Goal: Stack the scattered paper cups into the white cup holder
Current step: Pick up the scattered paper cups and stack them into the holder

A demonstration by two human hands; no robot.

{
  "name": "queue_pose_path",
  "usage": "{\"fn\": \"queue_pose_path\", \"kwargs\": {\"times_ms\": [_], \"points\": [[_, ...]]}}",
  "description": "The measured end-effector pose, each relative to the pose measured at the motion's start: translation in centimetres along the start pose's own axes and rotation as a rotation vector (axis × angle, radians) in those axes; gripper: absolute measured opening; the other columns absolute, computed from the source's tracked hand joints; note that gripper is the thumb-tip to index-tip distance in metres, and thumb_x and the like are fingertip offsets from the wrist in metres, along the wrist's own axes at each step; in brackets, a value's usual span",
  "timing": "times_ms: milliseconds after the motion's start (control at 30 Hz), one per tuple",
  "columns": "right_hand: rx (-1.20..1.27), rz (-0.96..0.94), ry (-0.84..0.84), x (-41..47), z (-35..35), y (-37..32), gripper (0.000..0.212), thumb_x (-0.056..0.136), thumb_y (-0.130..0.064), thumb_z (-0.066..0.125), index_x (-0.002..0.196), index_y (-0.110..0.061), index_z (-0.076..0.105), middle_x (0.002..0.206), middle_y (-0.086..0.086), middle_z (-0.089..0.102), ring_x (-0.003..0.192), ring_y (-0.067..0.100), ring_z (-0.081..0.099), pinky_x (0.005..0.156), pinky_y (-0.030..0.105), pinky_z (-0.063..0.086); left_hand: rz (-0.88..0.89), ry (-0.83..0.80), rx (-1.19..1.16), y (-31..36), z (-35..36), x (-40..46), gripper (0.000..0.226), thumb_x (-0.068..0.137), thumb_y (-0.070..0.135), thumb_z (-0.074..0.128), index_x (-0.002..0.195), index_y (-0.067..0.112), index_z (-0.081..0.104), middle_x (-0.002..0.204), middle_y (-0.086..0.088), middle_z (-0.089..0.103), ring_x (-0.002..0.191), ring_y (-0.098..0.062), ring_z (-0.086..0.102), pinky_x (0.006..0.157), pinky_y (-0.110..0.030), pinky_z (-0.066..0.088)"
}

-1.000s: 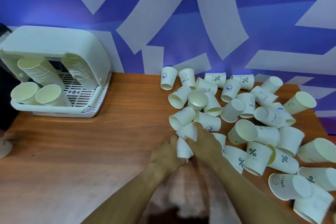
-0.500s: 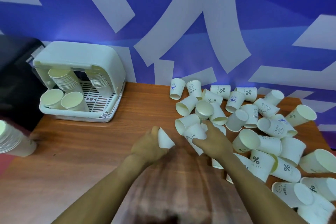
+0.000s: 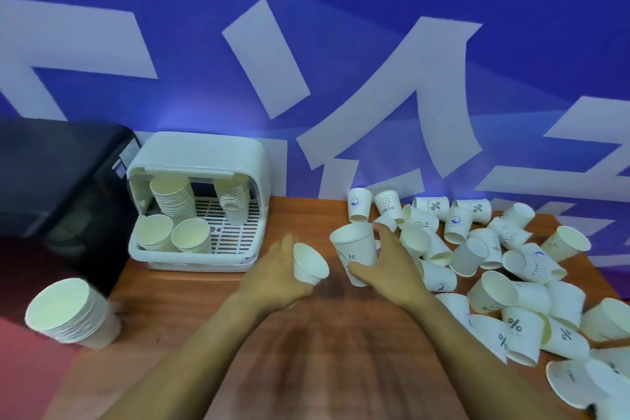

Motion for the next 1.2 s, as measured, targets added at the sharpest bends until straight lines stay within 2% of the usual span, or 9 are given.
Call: {"fn": "queue_pose_path", "kwargs": {"times_ms": [100,233,300,400,467,633,800,1033,1200], "points": [[0.031,-0.036,-0.016,0.1,2.9,-4.7,0.087,0.069,-0.034,0.073,0.143,-0.03,0.027,0.129,-0.01,0.049,0.117,0.011,0.05,0.098,0.035,0.047,0.006,0.006,0.051,-3.3,-4.4,-0.4,0.084,0.072,0.042,0.072,0.141,0.028,0.027,0.133,-0.003,0.041,0.119,-0.026,0.051,0.096,-0.037,0.045],[0.008,-0.054,-0.004,0.8,7.1,-9.4,0.095,0.061,-0.036,0.074,0.144,-0.028,0.028,0.14,-0.008,0.044,0.128,0.013,0.045,0.104,0.031,0.041,0.018,0.03,0.12,-7.4,-10.0,-0.5,0.078,0.074,0.041,0.071,0.139,0.027,0.029,0.129,-0.005,0.038,0.118,-0.028,0.05,0.095,-0.035,0.044],[-0.008,-0.036,-0.016,1.0,9.3,-11.3,0.095,0.063,-0.029,0.076,0.146,-0.024,0.029,0.143,-0.007,0.041,0.132,0.014,0.041,0.103,0.026,0.036,0.031,0.057,0.1,-9.5,-12.2,-0.6,0.077,0.072,0.037,0.072,0.136,0.025,0.033,0.127,-0.005,0.039,0.118,-0.028,0.049,0.095,-0.036,0.044],[0.003,-0.029,-0.03,1.6,12.1,-13.7,0.072,0.057,-0.034,0.072,0.125,-0.03,0.047,0.124,-0.012,0.054,0.115,0.014,0.053,0.09,0.027,0.045,0.012,0.101,0.066,-12.6,-14.7,-0.8,0.073,0.071,0.031,0.072,0.133,0.021,0.034,0.127,-0.005,0.04,0.118,-0.029,0.046,0.093,-0.033,0.042],[0.031,-0.016,-0.025,2.0,13.7,-15.0,0.063,0.053,-0.037,0.07,0.112,-0.032,0.051,0.111,-0.011,0.059,0.102,0.012,0.057,0.083,0.032,0.049,-0.015,0.109,0.051,-14.2,-16.0,-1.0,0.076,0.073,0.034,0.072,0.136,0.021,0.031,0.13,-0.006,0.039,0.122,-0.029,0.044,0.095,-0.034,0.041],[0.065,-0.053,-0.063,3.0,16.6,-18.1,0.063,0.066,-0.028,0.078,0.122,-0.026,0.049,0.117,-0.008,0.057,0.106,0.011,0.054,0.088,0.032,0.047,-0.072,0.137,-0.009,-17.2,-18.3,-0.6,0.08,0.079,0.043,0.066,0.145,0.027,0.022,0.137,-0.007,0.033,0.127,-0.031,0.042,0.101,-0.038,0.039],[0.02,-0.062,-0.116,4.8,18.9,-19.5,0.076,0.054,-0.04,0.068,0.126,-0.037,0.042,0.121,-0.009,0.055,0.108,0.013,0.056,0.087,0.037,0.051,-0.163,0.161,-0.024,-19.5,-19.6,0.1,0.063,0.086,0.047,0.054,0.14,0.03,0.025,0.13,-0.007,0.035,0.123,-0.031,0.04,0.096,-0.041,0.04],[0.042,-0.037,-0.163,6.9,21.9,-20.6,0.082,0.059,-0.031,0.07,0.132,-0.036,0.033,0.124,-0.009,0.05,0.109,0.018,0.053,0.088,0.041,0.05,-0.185,0.138,-0.003,-21.6,-20.4,1.8,0.072,0.077,0.039,0.071,0.134,0.025,0.029,0.126,-0.005,0.038,0.117,-0.029,0.045,0.094,-0.043,0.045],[0.044,-0.012,-0.179,8.1,23.9,-20.4,0.082,0.056,-0.039,0.065,0.131,-0.038,0.032,0.126,-0.009,0.05,0.111,0.017,0.053,0.089,0.042,0.049,-0.215,0.073,0.02,-23.0,-19.7,3.3,0.07,0.074,0.038,0.073,0.129,0.023,0.031,0.122,-0.005,0.039,0.114,-0.03,0.047,0.093,-0.043,0.045]]}}
Point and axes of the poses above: each hand's wrist, its own x-axis towards the middle knuckle, its own z-axis out of the palm, y = z × x, the point moved 3 cm from there along x, towards the middle knuckle
